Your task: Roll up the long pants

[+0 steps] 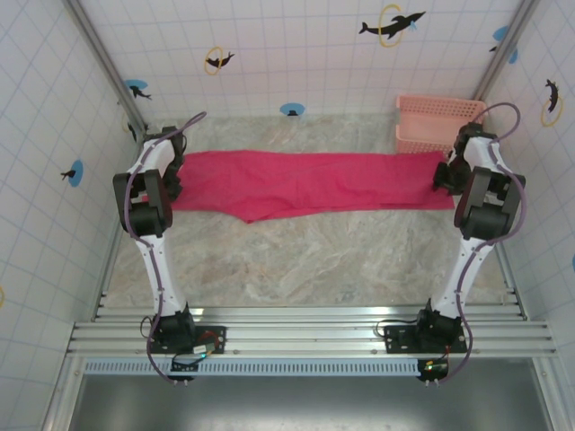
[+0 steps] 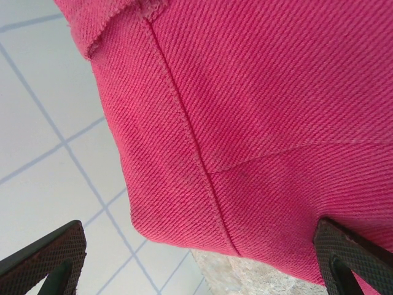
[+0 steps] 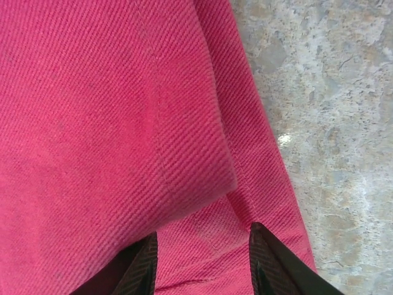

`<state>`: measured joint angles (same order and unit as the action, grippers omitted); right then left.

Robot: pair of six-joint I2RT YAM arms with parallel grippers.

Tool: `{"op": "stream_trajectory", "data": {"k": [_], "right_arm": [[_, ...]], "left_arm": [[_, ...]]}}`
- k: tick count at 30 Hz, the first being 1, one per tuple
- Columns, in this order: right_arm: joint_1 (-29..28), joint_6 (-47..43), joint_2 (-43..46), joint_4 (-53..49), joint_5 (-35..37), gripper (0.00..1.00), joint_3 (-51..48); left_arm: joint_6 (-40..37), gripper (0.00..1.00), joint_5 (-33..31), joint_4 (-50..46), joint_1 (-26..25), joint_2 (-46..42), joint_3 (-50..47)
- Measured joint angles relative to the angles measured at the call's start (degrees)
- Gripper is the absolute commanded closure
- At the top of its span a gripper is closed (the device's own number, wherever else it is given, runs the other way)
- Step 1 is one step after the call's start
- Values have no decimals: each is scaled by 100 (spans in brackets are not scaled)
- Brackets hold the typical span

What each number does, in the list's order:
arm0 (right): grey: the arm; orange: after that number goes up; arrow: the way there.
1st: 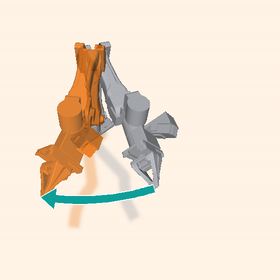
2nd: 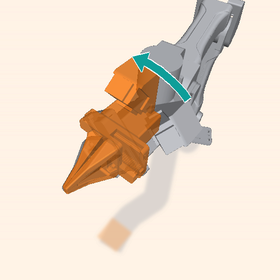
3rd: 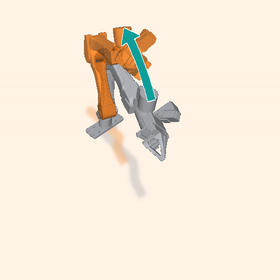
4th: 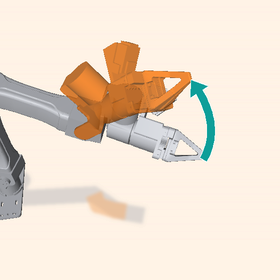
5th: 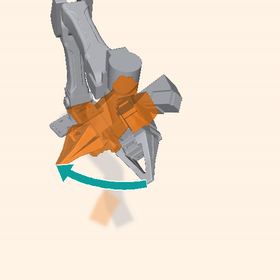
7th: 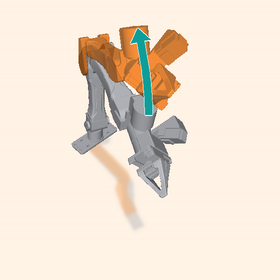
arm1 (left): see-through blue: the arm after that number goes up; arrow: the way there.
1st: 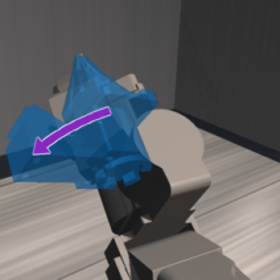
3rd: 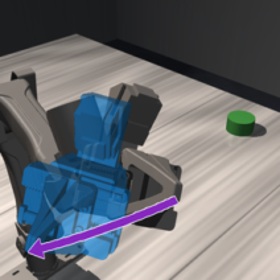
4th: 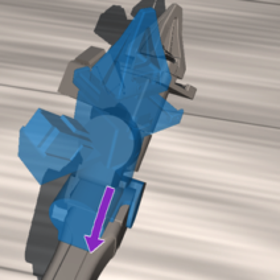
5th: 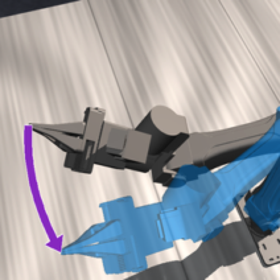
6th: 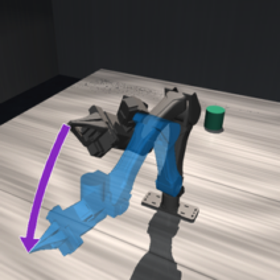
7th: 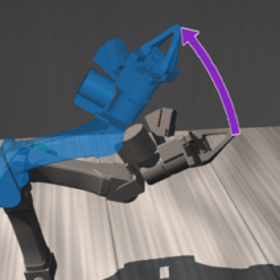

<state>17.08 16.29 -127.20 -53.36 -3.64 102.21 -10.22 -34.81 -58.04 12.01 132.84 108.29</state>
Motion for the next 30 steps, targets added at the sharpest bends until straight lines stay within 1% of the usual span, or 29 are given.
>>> {"op": "stream_trajectory", "data": {"k": [5,11,15,17,23,30], "right_arm": [[-2,146,-122,63,0,68,0],[-17,291,-153,107,107,89,-4],[-52,319,-96,160,195,98,-59],[-59,337,-44,195,234,100,-125],[-61,284,118,87,330,100,-225],[31,116,782,-122,507,100,-570]], "left_arm": [[0,3,2,0,0,0,0],[2,3,37,-20,0,0,7],[2,3,44,-20,0,0,9],[2,3,46,-22,0,0,9],[0,3,52,-20,0,0,9],[-9,3,74,-20,2,0,7]]}}
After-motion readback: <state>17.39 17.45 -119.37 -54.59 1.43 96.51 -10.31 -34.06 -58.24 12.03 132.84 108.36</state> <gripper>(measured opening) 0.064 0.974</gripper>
